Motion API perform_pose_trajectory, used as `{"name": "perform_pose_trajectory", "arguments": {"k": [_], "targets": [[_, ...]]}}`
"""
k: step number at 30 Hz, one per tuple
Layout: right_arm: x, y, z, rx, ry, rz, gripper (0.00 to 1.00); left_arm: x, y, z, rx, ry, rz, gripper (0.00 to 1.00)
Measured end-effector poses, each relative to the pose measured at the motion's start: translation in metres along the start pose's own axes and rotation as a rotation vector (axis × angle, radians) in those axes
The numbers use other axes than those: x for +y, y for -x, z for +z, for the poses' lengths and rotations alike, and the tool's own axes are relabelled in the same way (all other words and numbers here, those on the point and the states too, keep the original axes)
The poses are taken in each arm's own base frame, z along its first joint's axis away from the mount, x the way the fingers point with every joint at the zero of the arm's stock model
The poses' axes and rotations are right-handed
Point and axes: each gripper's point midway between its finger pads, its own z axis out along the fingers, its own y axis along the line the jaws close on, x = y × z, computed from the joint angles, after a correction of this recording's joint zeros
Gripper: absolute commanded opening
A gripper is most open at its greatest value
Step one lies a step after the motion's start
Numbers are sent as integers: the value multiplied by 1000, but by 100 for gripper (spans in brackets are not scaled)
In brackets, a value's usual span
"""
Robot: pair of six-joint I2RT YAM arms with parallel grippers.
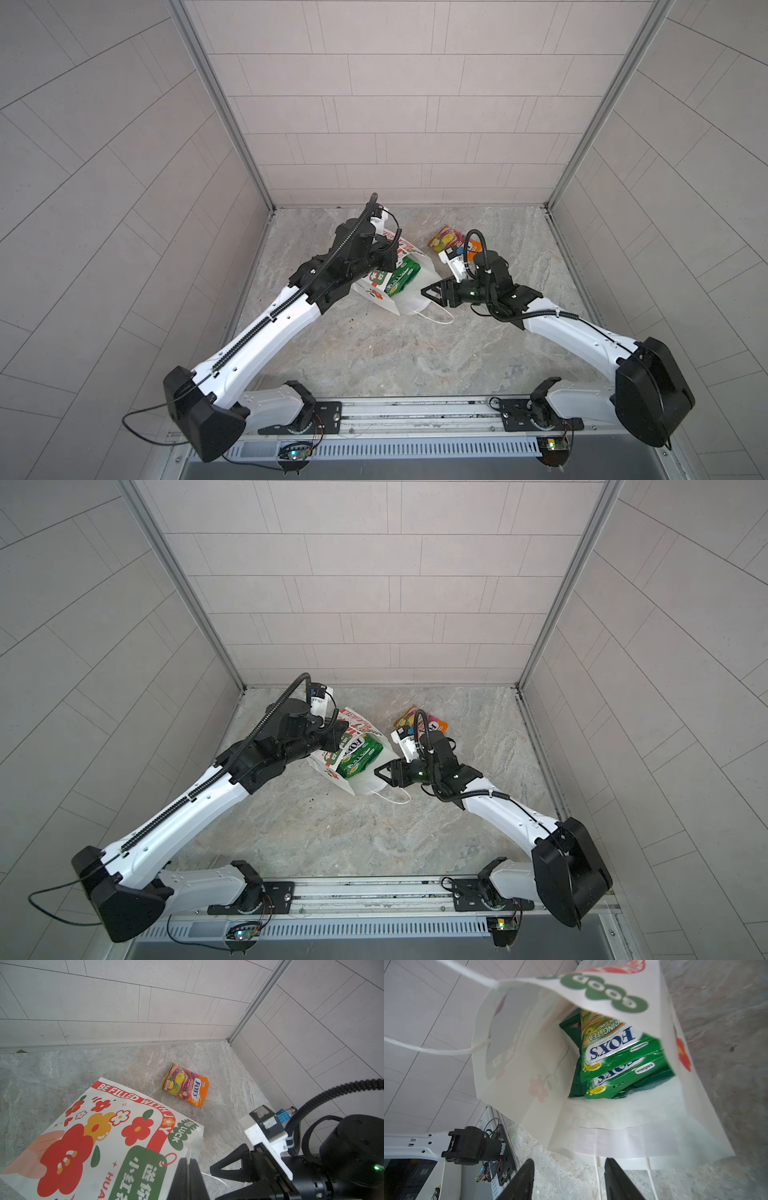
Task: Take the snacks out of the paper bag
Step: 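Move the right gripper back into the bag opening toward the green packets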
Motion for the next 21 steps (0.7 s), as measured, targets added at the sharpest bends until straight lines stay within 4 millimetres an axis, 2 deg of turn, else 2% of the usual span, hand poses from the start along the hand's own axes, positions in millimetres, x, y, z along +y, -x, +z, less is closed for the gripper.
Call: {"name": "perform_pose_trajectory", "arguments": {"k": [4,10,17,21], "targets": [[3,-11,19,38,11,-11,53,0,0,0,1,-2,-7,0],[-4,-33,49,112,3,21,53,-2,-1,0,4,-10,-15,0],[-13,-28,80,119,-19,70,52,-3,-1,0,6,-15,-21,0],[-17,-24,90,98,-31,102,52,-3,-1,0,5,-16,-26,0]]}}
